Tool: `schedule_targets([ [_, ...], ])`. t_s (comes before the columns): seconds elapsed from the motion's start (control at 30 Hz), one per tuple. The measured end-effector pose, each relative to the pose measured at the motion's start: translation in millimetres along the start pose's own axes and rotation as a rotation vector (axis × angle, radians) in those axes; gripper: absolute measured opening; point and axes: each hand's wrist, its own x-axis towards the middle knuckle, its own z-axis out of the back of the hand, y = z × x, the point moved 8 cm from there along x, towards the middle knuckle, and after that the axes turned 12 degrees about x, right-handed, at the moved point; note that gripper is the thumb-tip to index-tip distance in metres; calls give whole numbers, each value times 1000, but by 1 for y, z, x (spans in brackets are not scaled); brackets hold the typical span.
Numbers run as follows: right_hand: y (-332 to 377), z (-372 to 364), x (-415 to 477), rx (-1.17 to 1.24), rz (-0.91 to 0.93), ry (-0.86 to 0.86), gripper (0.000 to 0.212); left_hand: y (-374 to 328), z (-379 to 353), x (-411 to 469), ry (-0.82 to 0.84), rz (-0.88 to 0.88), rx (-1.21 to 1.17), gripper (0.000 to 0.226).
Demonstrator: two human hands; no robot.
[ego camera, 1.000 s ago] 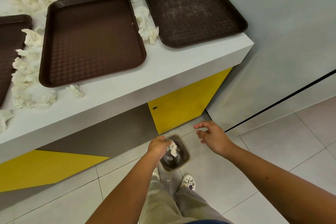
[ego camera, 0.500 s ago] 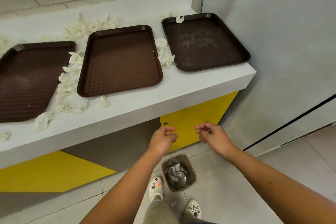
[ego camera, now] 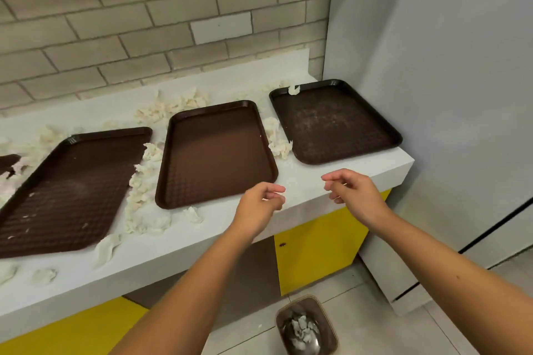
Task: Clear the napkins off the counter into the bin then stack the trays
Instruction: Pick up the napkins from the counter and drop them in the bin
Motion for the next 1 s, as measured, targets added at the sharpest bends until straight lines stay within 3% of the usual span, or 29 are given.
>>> schedule_targets([
  [0.13,19,13,26,-3,46,-49,15,-31,16,31,-31,-69,38,18],
  [0.33,36,35,71,-3,91,11,13,-49,13,69,-139,-33,-10,15],
  [0.7,70,83,185,-225,136,309,13,-101,-27,127,-423,40,-197,15],
  [1.0,73,57,276,-326,110,375,15,-110,-31,171,-498,77,-138,14],
])
